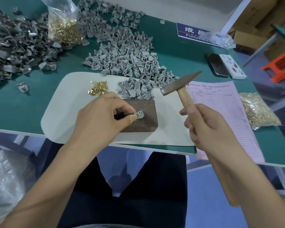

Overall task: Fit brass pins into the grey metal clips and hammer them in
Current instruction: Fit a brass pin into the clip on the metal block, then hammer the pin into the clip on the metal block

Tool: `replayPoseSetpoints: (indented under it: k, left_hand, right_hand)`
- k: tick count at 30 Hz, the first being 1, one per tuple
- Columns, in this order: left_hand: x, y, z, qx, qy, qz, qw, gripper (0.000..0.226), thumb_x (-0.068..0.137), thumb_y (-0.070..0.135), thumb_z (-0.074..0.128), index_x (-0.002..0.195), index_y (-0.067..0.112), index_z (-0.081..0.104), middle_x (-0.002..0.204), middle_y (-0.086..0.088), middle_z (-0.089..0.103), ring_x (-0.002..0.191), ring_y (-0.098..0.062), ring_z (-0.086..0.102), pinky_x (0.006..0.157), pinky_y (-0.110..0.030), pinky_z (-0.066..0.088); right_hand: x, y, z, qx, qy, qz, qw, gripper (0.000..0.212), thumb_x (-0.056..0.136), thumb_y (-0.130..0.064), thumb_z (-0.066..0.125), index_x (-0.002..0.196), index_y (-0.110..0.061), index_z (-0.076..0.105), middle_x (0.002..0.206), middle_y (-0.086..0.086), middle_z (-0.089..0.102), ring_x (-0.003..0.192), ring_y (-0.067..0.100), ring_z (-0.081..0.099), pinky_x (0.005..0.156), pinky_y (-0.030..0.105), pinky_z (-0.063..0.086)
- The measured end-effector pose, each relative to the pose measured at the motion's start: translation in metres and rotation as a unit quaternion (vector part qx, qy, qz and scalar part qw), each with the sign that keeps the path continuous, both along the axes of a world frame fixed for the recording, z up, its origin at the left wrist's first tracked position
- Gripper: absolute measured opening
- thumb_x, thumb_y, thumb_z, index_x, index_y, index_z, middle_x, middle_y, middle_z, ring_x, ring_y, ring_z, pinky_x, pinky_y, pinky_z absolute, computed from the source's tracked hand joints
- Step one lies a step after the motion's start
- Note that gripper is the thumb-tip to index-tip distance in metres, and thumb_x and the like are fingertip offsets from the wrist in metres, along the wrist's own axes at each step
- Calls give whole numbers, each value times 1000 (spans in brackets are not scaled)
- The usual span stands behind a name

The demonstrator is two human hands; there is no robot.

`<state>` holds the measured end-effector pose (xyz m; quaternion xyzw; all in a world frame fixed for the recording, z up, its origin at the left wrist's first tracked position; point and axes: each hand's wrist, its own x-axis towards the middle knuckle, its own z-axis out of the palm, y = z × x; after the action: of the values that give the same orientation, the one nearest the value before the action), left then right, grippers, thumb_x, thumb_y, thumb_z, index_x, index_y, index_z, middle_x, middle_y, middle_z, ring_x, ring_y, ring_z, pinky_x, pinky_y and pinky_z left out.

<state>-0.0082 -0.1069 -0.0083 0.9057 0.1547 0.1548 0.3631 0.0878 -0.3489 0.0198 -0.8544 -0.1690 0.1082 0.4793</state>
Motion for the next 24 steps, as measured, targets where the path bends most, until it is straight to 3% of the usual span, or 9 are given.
replayPoseSetpoints:
  k: [2,4,10,14,18,22,24]
  left_hand:
    - [1,1,1,13,5,-1,1000,7,79,47,77,82,46,71,88,20,60,83,0,54,61,-26,37]
    - [2,1,1,26,8,0,1000,6,79,49,76,82,47,72,85,19,60,81,1,54,59,-26,37]
    - [2,4,-1,24,7,-5,1000,7,79,53,76,83,47,74,84,23,58,77,2,53,57,-26,33]
    - [5,6,-1,26,15,-12,999,8,80,53,76,83,46,75,88,28,56,77,3,53,57,-26,34]
    - [6,7,-1,32,16,-14,999,9,78,52,79,83,45,75,87,31,56,74,6,52,56,-25,32]
    - [8,8,-1,27,13,-17,999,9,79,52,78,82,44,75,88,31,56,76,6,52,56,-25,32]
    - [8,9,-2,26,13,-17,999,9,79,52,78,83,44,76,89,32,56,76,7,52,57,-25,32]
  right_hand:
    - [-9,0,7,-40,-53,70,995,28,101,-50,45,102,-34,67,64,-12,52,51,5,43,49,14,34]
    - [-14,1,12,-103,-89,113,984,29,100,-57,41,105,-37,62,67,-9,52,57,6,44,55,22,36]
    - [-26,7,33,-162,-166,115,966,25,101,-66,29,112,-61,52,74,-2,57,61,17,52,54,39,50]
    - [-30,14,31,-135,-190,83,969,26,104,-60,29,112,-53,53,71,-4,55,63,17,53,56,37,46]
    - [-35,16,16,-218,-163,126,954,29,104,-58,31,121,-49,53,57,0,46,52,19,45,51,35,36]
    - [-31,12,23,-170,-187,82,964,30,104,-60,28,121,-51,51,73,-6,57,61,17,53,54,33,44]
    - [-35,17,20,-153,-189,71,967,30,104,-59,29,119,-48,52,71,-4,56,61,18,52,55,31,42]
